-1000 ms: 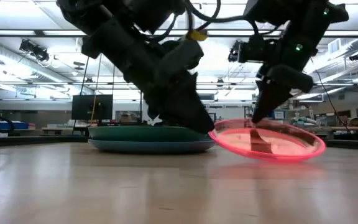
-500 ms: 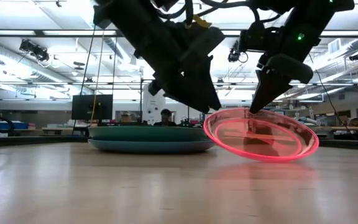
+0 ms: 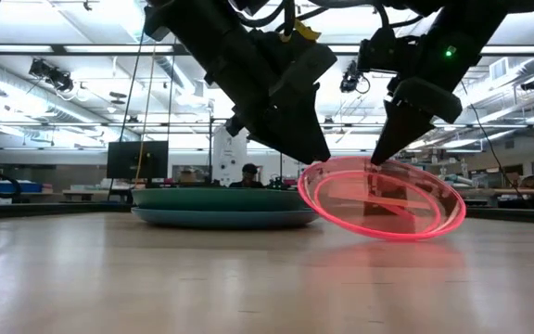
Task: Stack plastic plates
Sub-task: Stack the transparent orange plate on top of the transparent light green plate
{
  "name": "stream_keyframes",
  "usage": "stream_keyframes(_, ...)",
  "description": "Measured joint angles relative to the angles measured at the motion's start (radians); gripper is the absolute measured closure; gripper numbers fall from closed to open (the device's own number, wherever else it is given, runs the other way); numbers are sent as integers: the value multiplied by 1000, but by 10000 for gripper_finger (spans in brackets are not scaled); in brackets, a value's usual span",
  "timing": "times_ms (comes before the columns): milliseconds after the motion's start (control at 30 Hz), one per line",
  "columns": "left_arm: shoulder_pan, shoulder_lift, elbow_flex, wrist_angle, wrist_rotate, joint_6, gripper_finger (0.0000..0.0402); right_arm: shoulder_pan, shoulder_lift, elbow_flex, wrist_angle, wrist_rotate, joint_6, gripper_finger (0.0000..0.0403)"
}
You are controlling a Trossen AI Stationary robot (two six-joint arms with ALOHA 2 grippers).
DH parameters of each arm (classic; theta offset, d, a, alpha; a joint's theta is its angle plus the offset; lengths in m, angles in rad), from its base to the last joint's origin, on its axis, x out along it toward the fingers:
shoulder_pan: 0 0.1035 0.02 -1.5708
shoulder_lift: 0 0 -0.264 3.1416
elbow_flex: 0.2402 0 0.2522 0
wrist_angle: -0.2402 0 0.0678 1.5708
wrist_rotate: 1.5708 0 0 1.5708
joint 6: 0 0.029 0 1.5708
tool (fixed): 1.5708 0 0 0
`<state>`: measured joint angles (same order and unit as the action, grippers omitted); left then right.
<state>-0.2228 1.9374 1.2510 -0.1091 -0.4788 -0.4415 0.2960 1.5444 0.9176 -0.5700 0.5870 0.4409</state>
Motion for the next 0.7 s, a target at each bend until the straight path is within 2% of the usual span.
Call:
stream_keyframes(233, -7, 16, 0, 8, -17, 7, 238, 15, 0, -2, 0, -7, 13, 396)
stream_keyframes(700, -12, 66, -1, 16, -15, 8, 225, 14, 0, -111, 23, -96, 98, 395)
